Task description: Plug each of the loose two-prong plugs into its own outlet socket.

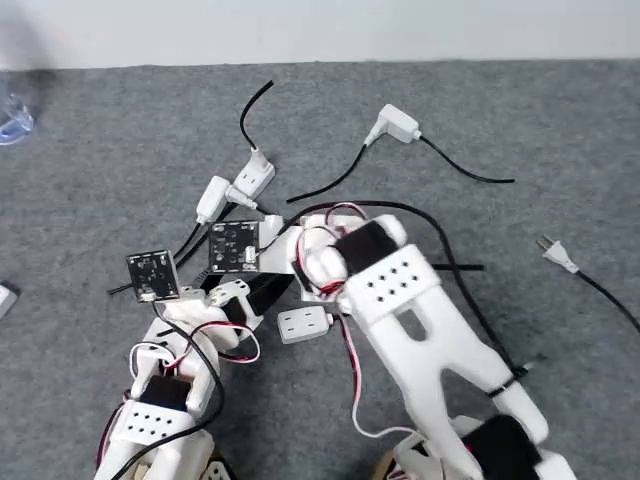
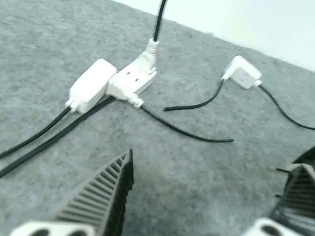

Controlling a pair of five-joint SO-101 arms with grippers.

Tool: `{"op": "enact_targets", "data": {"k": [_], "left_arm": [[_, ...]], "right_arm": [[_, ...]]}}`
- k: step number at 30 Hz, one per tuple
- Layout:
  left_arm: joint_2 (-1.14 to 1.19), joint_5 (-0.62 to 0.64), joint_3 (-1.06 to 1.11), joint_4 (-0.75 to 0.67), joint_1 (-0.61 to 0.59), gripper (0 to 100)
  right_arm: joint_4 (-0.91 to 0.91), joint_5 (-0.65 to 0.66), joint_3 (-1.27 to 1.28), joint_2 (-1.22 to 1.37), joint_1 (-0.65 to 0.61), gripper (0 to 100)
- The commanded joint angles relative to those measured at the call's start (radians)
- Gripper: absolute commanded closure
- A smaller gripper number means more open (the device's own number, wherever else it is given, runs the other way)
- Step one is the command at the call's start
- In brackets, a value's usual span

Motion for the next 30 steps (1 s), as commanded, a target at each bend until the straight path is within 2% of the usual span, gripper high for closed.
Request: {"op": "enact_targets", "data": {"k": [1,10,25,27,30], "left_arm": [[0.008,-0.011,-0.005,-0.009,0.021,56],[0.008,-0.011,-0.005,-0.009,0.021,56],[0.008,-0.011,-0.005,-0.006,0.015,56],[0.008,-0.011,-0.005,-0.006,-0.031,56],[0.008,-0.012,-0.005,-0.006,-0.163,56]], "right_arm": [[0.035,-0.012,-0.066,-0.12,-0.038,99.1],[0.07,-0.012,-0.066,-0.219,-0.038,99.1],[0.041,-0.012,-0.064,-0.16,-0.03,99.1],[0.051,-0.011,-0.083,-0.165,-0.03,99.1],[0.105,-0.011,-0.127,-0.147,-0.039,99.1]]}}
